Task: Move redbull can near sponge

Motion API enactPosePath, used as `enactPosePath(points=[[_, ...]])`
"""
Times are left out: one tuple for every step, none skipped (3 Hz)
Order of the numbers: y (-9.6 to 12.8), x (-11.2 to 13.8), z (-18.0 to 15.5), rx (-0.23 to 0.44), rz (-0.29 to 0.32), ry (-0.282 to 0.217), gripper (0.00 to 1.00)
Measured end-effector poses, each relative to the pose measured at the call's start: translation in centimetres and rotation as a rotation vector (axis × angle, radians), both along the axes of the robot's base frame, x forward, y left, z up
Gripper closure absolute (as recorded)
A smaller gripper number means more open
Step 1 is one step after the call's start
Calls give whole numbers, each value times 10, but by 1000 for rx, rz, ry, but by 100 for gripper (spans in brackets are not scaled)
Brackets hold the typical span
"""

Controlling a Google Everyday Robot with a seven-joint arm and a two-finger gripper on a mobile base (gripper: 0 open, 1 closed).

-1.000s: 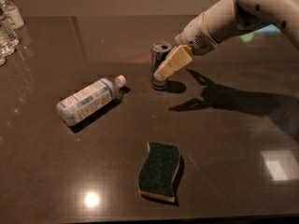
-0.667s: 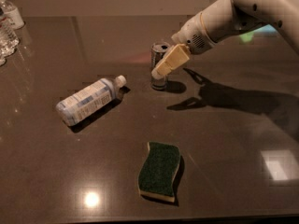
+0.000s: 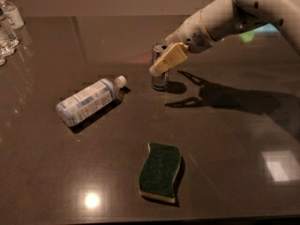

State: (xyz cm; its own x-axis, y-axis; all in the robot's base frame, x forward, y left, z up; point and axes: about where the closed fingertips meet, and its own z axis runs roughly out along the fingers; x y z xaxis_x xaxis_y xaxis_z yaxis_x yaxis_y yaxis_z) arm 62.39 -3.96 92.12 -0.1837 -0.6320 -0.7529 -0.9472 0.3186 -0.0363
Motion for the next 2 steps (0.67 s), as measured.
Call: enactPosePath(points=[[1, -3, 4, 10, 17, -8, 40], [-2, -11, 9, 17, 30, -9, 62]])
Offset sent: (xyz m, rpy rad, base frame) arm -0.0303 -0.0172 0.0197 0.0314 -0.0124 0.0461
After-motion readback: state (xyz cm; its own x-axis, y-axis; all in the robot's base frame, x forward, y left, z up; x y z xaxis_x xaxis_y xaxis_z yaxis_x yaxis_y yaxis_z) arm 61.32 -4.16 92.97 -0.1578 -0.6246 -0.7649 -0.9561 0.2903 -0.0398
